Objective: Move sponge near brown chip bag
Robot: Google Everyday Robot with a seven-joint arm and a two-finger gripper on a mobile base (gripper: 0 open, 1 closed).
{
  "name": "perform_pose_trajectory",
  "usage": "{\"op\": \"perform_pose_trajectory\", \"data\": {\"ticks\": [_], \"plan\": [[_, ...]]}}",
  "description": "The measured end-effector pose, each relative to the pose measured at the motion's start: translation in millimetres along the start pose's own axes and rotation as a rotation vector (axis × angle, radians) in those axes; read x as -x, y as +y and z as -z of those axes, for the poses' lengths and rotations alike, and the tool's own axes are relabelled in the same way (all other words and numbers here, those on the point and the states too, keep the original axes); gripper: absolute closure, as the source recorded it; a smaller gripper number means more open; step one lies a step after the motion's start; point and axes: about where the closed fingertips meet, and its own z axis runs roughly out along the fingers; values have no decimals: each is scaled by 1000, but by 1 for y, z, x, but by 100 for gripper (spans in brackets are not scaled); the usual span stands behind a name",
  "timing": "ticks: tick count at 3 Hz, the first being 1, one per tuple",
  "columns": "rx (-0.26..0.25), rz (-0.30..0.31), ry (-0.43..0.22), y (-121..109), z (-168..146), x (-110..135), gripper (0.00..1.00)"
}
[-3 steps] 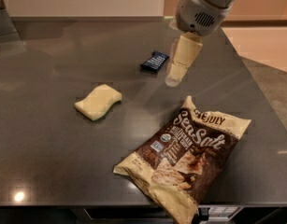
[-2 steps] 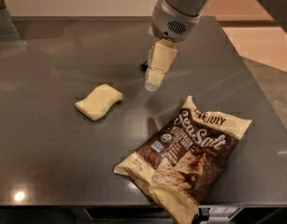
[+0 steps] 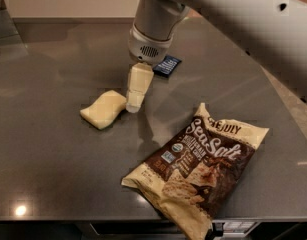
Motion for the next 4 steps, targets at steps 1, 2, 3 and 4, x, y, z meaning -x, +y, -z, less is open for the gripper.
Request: {"op": "perform_pose_trajectory", "data": {"ticks": [1,2,3,4], "plan": [[27,10,19,5,-31,15,0],[40,26,40,8,-53,25,0],[50,46,72,14,-71,31,0],[58,63,106,15,-83,34,18]]}}
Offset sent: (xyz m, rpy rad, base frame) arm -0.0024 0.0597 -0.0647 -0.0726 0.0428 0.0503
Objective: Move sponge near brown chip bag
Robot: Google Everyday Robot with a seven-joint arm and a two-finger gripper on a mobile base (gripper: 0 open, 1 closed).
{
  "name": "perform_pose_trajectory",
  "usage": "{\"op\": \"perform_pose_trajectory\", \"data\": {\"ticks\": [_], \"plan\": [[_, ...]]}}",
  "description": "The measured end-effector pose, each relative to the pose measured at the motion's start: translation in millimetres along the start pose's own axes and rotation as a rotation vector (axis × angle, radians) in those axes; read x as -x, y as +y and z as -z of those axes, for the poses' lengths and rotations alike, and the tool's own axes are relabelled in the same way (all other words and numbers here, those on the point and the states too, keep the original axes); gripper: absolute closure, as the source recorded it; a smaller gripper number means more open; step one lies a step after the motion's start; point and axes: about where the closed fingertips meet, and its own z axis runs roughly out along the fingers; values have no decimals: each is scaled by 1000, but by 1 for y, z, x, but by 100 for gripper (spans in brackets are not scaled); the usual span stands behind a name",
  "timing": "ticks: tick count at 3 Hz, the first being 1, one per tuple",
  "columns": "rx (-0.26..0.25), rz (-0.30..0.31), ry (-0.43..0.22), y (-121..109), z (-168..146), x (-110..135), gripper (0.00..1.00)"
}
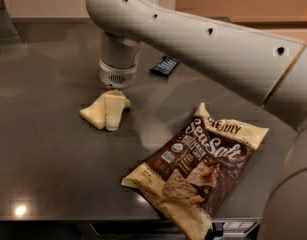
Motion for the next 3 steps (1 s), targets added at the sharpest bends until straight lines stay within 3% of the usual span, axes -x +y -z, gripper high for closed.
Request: {"op": "perform_pose_trajectory", "data": {"ticks": [1,3], "plan": [[7,7,17,-2,-2,-1,41],[15,-2,-1,-4,26,-22,87]]}}
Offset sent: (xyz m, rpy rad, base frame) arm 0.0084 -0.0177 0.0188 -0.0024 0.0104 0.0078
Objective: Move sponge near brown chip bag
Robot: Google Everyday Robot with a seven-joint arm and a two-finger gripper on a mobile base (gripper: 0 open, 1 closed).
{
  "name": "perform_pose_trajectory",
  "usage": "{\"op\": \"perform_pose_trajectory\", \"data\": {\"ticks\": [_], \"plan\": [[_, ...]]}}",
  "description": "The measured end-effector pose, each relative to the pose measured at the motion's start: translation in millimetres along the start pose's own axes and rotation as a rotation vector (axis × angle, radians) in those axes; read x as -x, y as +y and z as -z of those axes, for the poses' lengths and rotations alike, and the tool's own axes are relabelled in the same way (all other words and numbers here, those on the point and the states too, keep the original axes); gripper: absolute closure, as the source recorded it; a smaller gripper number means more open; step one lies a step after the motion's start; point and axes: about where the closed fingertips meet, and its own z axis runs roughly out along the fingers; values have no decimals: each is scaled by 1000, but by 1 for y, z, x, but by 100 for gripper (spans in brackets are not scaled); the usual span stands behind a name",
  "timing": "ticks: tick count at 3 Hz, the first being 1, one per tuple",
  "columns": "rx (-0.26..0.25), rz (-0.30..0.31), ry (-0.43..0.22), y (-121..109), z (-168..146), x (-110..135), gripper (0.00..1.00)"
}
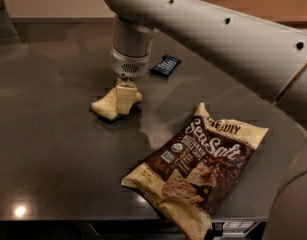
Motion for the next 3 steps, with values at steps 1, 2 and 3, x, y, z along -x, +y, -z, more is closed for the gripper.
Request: {"op": "perform_pose_trajectory", "data": {"ticks": [1,2,3], "plan": [[27,-19,7,12,19,-28,100],[65,-28,27,33,31,-55,100],[99,-27,45,56,41,-76,100]]}}
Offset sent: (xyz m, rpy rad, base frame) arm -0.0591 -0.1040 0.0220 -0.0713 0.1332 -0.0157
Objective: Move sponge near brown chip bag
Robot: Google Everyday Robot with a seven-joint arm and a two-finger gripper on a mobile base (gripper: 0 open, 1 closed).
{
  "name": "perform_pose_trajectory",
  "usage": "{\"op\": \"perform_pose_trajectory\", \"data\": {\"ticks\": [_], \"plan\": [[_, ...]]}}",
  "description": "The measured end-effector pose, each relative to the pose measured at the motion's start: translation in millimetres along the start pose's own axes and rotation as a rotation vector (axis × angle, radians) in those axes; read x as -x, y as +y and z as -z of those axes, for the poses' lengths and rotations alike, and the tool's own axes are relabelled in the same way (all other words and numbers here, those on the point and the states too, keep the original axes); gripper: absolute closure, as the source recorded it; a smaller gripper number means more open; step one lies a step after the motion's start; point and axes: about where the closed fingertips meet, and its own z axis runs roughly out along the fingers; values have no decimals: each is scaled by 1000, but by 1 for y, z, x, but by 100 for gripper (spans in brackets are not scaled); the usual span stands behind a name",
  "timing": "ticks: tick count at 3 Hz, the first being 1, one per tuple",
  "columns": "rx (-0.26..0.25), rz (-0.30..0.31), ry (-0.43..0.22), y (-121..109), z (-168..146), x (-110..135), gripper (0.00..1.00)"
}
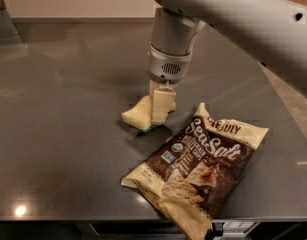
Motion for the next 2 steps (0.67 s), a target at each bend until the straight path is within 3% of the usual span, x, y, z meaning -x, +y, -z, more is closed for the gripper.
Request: {"op": "perform_pose_trajectory", "data": {"ticks": [1,2], "plan": [[16,-14,17,14,4,-15,82],[26,-28,19,21,7,-24,58]]}}
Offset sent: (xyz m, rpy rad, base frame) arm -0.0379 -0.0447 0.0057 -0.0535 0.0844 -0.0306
